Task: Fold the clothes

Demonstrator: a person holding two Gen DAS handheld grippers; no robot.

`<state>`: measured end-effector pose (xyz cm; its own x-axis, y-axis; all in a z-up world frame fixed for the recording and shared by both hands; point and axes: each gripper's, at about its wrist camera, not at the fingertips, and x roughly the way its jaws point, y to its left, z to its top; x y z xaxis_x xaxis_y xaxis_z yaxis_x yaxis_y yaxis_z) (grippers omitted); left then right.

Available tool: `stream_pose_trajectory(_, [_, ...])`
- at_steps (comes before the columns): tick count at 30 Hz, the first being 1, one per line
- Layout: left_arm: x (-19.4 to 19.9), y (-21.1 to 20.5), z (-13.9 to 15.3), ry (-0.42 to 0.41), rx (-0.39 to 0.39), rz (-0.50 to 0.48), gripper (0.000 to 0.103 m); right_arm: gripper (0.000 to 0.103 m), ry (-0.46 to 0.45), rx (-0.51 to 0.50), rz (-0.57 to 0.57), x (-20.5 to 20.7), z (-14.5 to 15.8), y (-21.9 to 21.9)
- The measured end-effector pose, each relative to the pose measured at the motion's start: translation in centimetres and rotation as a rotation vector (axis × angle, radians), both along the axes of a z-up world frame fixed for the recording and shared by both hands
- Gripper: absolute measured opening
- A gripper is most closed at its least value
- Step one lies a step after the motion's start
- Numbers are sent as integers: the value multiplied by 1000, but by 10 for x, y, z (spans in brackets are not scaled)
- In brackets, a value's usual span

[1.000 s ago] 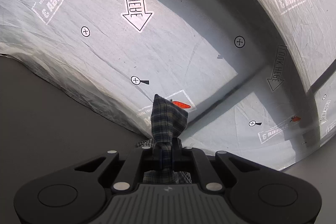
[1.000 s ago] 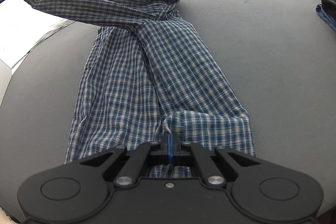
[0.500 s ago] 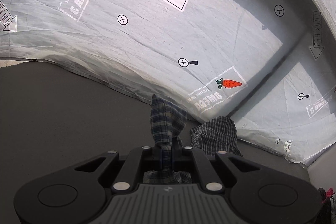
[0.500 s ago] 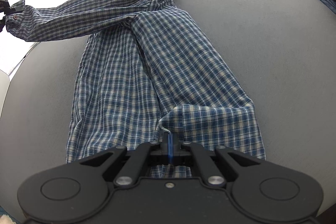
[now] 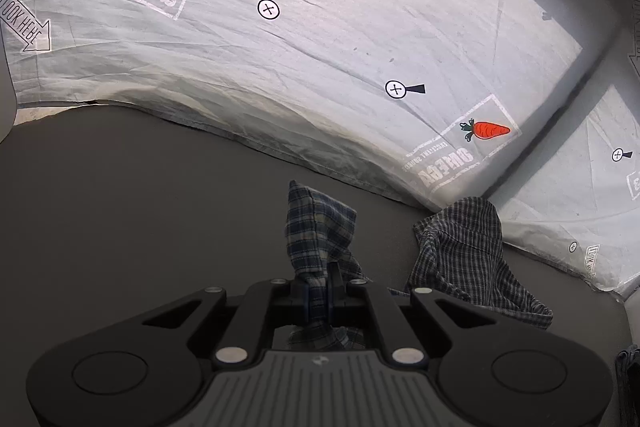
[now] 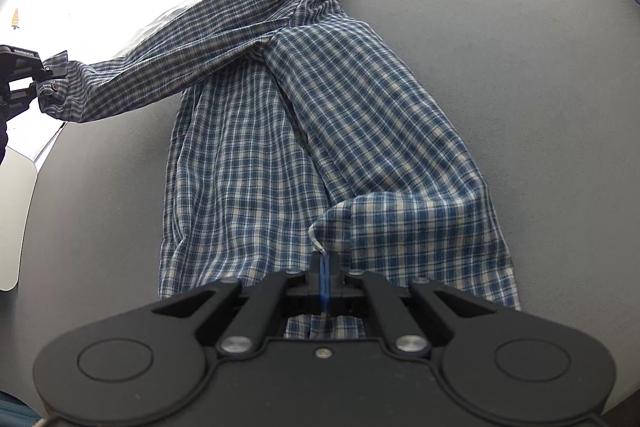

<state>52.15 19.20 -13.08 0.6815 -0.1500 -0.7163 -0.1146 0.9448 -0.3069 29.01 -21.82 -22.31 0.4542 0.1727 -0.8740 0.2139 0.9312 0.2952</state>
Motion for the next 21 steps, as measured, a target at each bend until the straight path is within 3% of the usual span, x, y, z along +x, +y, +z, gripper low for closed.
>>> stream_pose_trajectory(7, [1,5,-26,89,38,41,12,1,41,53,-10,-4,-14,2])
stream_pose_trajectory(10, [-4,3,-39,134,72,42,18,8,53,68,-21,-5,-16,0])
stream_pose_trajectory(14, [-19,5,-55,186,76,68,34,15,36,74,-25,-9,-11,-1])
stream_pose_trajectory(21, [-54,13,-77,253,109,129,42,24,1,83,-31,-11,1,-9])
